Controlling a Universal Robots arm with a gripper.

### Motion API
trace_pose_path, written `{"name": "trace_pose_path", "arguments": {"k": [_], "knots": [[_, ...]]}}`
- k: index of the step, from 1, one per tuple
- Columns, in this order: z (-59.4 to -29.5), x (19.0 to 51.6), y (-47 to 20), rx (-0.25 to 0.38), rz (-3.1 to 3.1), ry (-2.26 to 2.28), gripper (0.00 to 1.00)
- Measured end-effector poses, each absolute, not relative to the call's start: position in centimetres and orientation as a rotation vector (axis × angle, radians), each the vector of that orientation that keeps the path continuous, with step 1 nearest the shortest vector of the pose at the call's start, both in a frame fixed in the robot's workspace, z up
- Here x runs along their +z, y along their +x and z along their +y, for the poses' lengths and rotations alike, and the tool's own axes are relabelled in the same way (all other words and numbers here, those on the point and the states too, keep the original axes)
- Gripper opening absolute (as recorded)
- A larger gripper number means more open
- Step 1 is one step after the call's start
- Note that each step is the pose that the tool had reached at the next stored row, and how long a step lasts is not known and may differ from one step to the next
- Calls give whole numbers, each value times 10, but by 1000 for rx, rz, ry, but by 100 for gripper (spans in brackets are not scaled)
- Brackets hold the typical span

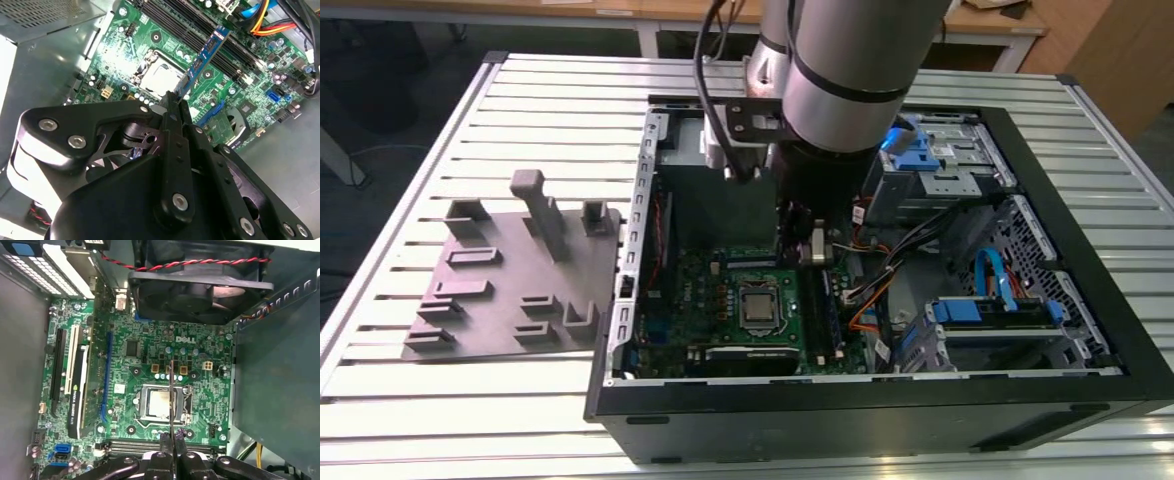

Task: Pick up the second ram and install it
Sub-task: 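Pick up the second ram and move it above second insertion slot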

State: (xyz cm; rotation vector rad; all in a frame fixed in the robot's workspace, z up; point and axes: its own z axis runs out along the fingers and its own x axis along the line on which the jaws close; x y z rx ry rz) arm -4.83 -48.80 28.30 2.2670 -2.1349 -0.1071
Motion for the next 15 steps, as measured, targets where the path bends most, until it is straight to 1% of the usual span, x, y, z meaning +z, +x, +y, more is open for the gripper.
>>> {"name": "trace_pose_path", "arguments": {"k": [6,15], "knots": [[-504,282,-48,-107,-2135,2267,14],[-505,282,-48,-107,-2135,2267,14]]}}
